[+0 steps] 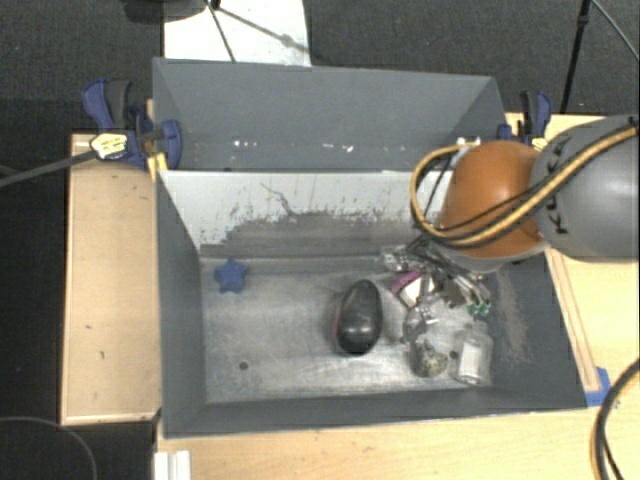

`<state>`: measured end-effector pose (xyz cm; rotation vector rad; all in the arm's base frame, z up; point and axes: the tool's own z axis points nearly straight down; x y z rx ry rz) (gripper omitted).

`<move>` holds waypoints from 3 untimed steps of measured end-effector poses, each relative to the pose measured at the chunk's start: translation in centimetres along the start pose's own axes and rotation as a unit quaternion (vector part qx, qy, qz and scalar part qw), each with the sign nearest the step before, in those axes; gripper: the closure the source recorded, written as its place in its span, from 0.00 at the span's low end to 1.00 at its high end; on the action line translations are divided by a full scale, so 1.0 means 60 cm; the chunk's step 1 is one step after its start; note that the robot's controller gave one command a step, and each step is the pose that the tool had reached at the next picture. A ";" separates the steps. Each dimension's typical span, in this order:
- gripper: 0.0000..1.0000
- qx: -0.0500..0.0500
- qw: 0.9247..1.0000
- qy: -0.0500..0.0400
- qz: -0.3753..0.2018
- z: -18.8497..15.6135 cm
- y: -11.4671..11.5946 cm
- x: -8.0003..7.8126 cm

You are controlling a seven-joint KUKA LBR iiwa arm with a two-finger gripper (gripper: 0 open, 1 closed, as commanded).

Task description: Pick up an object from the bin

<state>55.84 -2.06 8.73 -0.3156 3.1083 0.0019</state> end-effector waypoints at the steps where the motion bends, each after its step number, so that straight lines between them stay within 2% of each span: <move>1: 0.00 -0.002 0.995 0.006 -0.097 0.014 0.130 -0.024; 2: 1.00 -0.001 0.996 0.007 -0.093 0.015 0.126 -0.023; 3: 1.00 0.000 0.985 0.003 -0.170 -0.383 0.118 -0.040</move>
Offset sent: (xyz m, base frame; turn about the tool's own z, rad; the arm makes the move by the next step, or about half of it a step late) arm -0.0020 0.0765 -0.0091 -0.1968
